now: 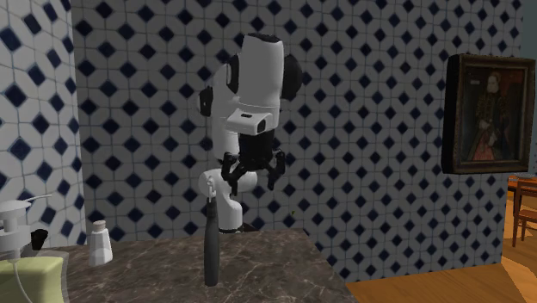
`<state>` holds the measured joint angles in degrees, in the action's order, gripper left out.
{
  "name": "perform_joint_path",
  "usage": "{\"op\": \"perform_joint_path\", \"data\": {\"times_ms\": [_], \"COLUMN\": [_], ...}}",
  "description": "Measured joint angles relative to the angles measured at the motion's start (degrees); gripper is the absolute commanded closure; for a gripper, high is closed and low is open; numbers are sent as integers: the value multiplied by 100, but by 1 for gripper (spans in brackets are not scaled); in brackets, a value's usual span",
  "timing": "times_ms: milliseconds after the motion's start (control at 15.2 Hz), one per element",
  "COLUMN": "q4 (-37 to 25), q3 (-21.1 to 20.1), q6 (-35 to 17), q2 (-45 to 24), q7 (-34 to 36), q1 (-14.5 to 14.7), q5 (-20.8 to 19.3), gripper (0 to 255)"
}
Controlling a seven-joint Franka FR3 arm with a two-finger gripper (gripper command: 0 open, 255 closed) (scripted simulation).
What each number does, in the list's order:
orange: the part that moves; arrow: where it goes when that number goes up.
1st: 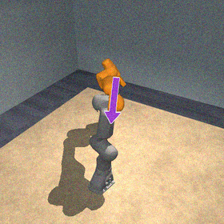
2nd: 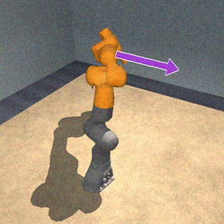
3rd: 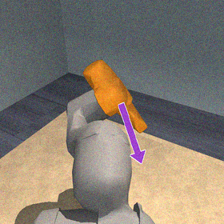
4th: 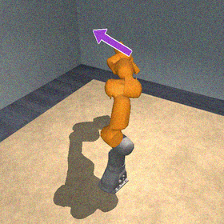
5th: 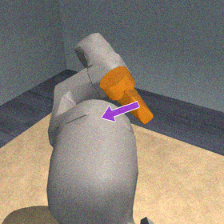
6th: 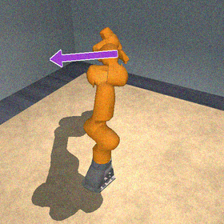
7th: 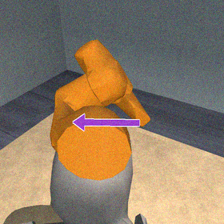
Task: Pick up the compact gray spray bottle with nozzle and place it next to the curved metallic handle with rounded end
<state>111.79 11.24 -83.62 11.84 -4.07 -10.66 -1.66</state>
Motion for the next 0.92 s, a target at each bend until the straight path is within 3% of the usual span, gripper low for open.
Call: {"op": "perform_joint_path", "data": {"times_ms": [528,924], "q4": [-1119,-695], "q3": [644,724], "q6": [770,470], "q2": [-1667,-1712], "q7": [-102,-105], "q1": [-578,-661], "q5": [96,59], "gripper": [0,0]}}
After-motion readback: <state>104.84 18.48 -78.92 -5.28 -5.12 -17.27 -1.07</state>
